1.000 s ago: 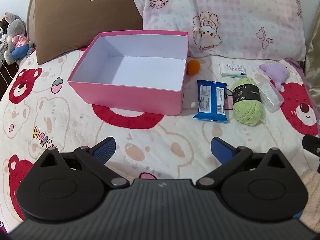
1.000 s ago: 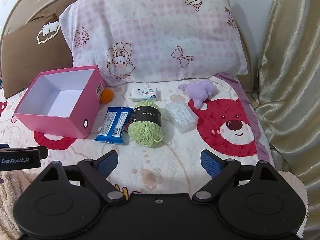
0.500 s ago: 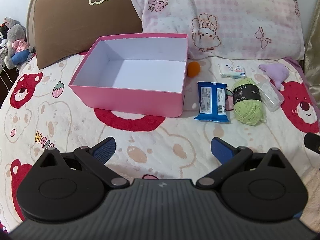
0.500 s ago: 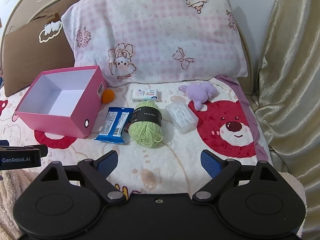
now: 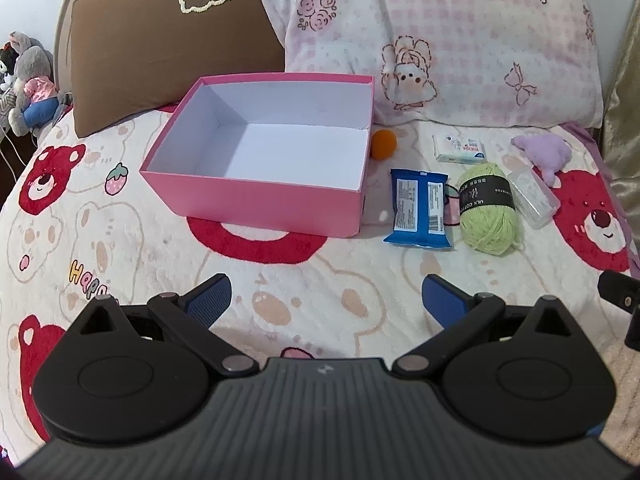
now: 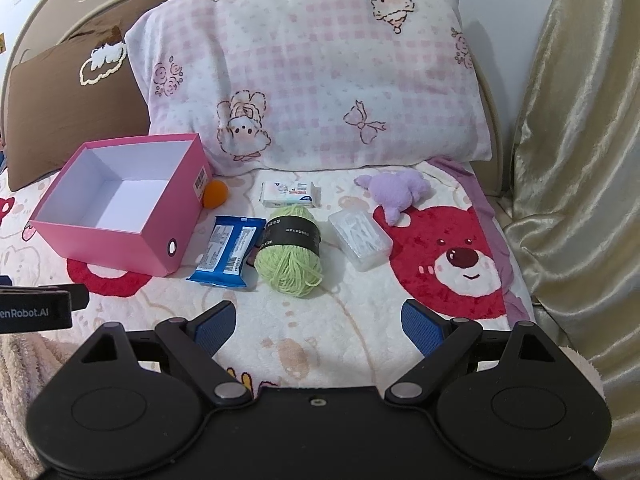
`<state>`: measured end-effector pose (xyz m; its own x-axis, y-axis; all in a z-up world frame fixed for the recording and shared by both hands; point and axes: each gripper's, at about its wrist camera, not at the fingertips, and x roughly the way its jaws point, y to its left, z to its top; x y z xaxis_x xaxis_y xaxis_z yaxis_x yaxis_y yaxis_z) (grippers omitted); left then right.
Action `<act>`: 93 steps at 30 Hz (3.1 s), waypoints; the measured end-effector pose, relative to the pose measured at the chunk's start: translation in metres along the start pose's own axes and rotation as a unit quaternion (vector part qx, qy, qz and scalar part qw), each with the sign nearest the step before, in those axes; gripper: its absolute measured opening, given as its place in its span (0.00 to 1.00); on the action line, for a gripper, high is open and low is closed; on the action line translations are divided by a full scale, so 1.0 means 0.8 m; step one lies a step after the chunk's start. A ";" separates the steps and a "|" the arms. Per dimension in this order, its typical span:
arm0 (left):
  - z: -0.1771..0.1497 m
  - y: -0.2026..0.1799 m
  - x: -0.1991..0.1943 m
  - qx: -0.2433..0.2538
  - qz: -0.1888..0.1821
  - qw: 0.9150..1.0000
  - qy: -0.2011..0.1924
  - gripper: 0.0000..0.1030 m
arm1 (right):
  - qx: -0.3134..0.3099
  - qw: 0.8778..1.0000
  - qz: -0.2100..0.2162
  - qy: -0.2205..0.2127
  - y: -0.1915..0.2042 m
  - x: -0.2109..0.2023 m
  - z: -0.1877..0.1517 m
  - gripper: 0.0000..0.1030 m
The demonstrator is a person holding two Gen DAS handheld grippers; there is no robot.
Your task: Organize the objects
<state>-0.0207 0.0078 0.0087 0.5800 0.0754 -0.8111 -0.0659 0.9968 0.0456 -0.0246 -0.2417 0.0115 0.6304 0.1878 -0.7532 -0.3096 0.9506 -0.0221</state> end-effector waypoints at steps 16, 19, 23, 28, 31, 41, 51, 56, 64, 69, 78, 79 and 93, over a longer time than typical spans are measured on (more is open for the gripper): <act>-0.003 -0.005 -0.001 -0.008 0.003 1.000 0.005 1.00 | -0.008 1.000 0.006 0.006 -0.001 0.002 -0.004 0.90; -0.003 -0.005 -0.001 -0.010 0.003 1.000 0.005 1.00 | -0.011 1.000 0.007 0.007 -0.001 0.002 -0.004 0.90; -0.003 -0.006 -0.003 -0.011 0.001 1.000 0.004 1.00 | -0.011 1.000 0.006 0.010 -0.002 0.005 -0.004 0.90; -0.002 -0.005 -0.005 -0.008 -0.002 1.000 0.001 1.00 | -0.013 1.000 0.009 0.011 -0.004 0.006 -0.004 0.90; -0.003 -0.010 -0.002 0.006 0.011 1.000 -0.001 1.00 | -0.011 1.000 0.008 0.014 -0.005 0.009 -0.005 0.90; 0.034 -0.013 -0.014 0.023 -0.041 0.999 0.005 0.98 | -0.058 0.998 0.007 0.015 -0.015 0.006 0.009 0.90; 0.080 -0.052 0.001 0.059 -0.105 0.992 0.028 0.97 | -0.099 0.991 0.089 0.010 -0.026 0.011 0.035 0.89; 0.090 -0.066 0.016 0.064 -0.127 0.989 0.041 0.97 | -0.113 0.984 0.140 0.009 -0.018 0.028 0.037 0.90; 0.099 -0.097 0.054 0.055 -0.142 0.987 0.048 0.97 | -0.080 0.970 0.229 -0.015 -0.016 0.079 0.033 0.90; 0.105 -0.109 0.090 0.038 -0.147 0.987 0.060 0.97 | -0.103 0.974 0.199 -0.038 -0.011 0.111 0.034 0.90; 0.105 -0.124 0.142 0.044 -0.179 0.983 0.016 0.97 | -0.095 0.968 0.231 -0.030 -0.011 0.151 0.026 0.89; 0.104 -0.125 0.146 0.047 -0.178 0.983 0.012 0.97 | -0.092 0.970 0.222 -0.036 -0.012 0.155 0.027 0.89; 0.100 -0.098 0.204 0.001 -0.252 0.968 0.011 0.96 | -0.052 0.973 0.225 -0.005 -0.019 0.212 0.037 0.88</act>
<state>0.1436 -0.0557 -0.0805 0.5211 -0.4205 -0.7427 0.2216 0.9070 -0.3581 0.1083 -0.2172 -0.0968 0.4208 0.5828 -0.6952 -0.6256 0.7414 0.2429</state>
